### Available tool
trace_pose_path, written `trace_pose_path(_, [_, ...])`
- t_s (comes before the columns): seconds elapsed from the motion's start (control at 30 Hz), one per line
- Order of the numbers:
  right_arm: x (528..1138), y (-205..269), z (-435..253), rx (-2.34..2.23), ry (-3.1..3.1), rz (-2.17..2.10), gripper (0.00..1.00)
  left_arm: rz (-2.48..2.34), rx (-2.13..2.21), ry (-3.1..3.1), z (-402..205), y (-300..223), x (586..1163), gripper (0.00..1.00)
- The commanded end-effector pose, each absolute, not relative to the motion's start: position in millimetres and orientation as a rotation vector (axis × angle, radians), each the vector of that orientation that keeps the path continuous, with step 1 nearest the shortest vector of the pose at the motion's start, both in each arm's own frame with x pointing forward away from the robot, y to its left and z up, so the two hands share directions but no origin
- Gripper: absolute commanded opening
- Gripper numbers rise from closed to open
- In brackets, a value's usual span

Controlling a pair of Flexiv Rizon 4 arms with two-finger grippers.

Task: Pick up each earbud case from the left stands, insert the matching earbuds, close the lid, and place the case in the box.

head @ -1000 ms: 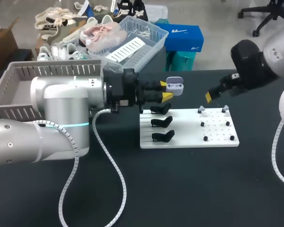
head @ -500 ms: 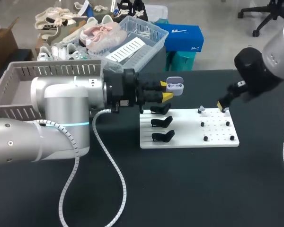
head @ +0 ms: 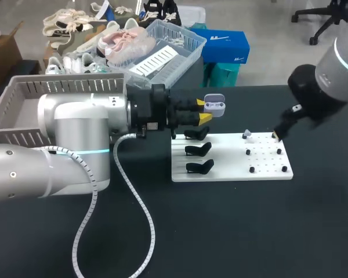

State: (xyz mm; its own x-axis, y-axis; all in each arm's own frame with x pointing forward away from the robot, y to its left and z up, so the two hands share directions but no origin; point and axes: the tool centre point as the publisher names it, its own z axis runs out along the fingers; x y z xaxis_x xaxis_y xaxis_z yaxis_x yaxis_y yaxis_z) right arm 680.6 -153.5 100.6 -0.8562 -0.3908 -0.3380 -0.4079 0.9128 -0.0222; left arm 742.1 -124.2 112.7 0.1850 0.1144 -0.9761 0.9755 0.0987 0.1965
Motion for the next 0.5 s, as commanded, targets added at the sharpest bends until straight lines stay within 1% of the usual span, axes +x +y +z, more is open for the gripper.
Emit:
trace_pose_path(0.03, [692, -150, 86, -0.555, 2.724, -0.028, 1.0, -0.933, 1.284, 1.189, 112, -124, 741, 0.0])
trace_pose_path(0.5, [730, -160, 58, -0.57, 2.723, -0.026, 1.0, -0.933, 1.284, 1.189, 112, -124, 741, 0.0])
